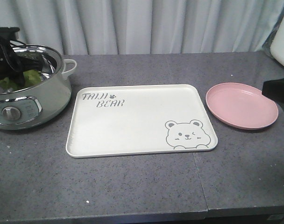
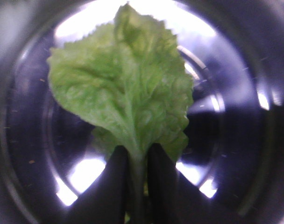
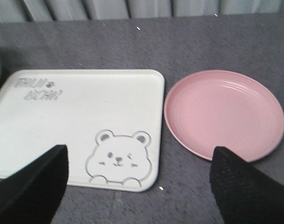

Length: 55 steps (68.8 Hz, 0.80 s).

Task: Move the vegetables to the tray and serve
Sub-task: 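Lift the lettuce leaf out of the pot toward the right gripper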

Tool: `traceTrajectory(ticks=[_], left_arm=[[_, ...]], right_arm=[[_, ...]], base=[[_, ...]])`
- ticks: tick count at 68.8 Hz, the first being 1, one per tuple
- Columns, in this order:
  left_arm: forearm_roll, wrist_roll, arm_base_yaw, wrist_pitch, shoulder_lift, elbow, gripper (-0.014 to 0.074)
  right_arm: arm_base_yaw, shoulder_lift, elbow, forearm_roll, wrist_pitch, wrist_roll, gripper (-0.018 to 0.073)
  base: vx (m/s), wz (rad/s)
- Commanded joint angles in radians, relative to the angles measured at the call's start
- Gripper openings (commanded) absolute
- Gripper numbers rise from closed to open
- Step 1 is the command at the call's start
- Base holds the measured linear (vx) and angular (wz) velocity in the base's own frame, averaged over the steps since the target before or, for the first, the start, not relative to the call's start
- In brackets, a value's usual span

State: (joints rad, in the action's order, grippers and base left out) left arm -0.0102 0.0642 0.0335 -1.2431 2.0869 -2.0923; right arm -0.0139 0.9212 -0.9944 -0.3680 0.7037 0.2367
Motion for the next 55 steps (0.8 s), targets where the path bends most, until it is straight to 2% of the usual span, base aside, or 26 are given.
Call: traceTrajectory(ticks=[1,6,11,17,20,25,33,37,42,46,55], left_arm=[[0.01,0.011,-0.002,0.052,-0.15,-0.053,-0.0007],[0.034,0.011,-0.002,0.078,-0.21,-0.064,-0.0007],[0.07,0.011,-0.002,0.102,-0.278,-0.065,-0.0007],[0.142,0.007,-0.002,0.106,-0.357,-0.065,-0.0007],[0.207,0.006,-0.002,0.1,-0.384,-0.065,-0.0007],[0.354,-0.045,-0.003,0.076,-0.427,-0.065,-0.0007],[0.597,-0.148,-0.03,0.022,-0.46,-0.063,-0.0007],[0.687,-0.181,-0.053,-0.001,-0.46,-0.063,-0.0007],[0.79,-0.217,-0.098,-0.008,-0.46,-0.063,-0.0007],[0.839,-0.237,-0.143,-0.006,-0.46,-0.063,-0.0007],[0.846,-0.266,-0.246,-0.002,-0.458,-0.063,-0.0007]], right_arm=[[0.006,0.008,-0.039,-0.199,-0.126,0.134,0.0576],[0.006,0.031,-0.053,-0.354,-0.134,0.225,0.0567],[0.006,0.059,-0.07,-0.518,-0.128,0.368,0.0561],[0.006,0.109,-0.096,-0.758,-0.107,0.532,0.0559],[0.006,0.138,-0.112,-0.874,-0.078,0.627,0.0559],[0.006,0.194,-0.141,-1.068,-0.016,0.757,0.0559],[0.006,0.281,-0.171,-1.335,0.152,0.891,0.0559],[0.006,0.329,-0.185,-1.449,0.227,0.925,0.0559],[0.006,0.372,-0.213,-1.45,0.292,0.921,0.0559],[0.006,0.397,-0.227,-1.45,0.325,0.904,0.0559],[0.006,0.421,-0.246,-1.45,0.338,0.901,0.0559]], base=[[0.0,0.0],[0.0,0.0],[0.0,0.0],[0.0,0.0],[0.0,0.0],[0.0,0.0],[0.0,0.0],[0.0,0.0],[0.0,0.0],[0.0,0.0],[0.0,0.0]])
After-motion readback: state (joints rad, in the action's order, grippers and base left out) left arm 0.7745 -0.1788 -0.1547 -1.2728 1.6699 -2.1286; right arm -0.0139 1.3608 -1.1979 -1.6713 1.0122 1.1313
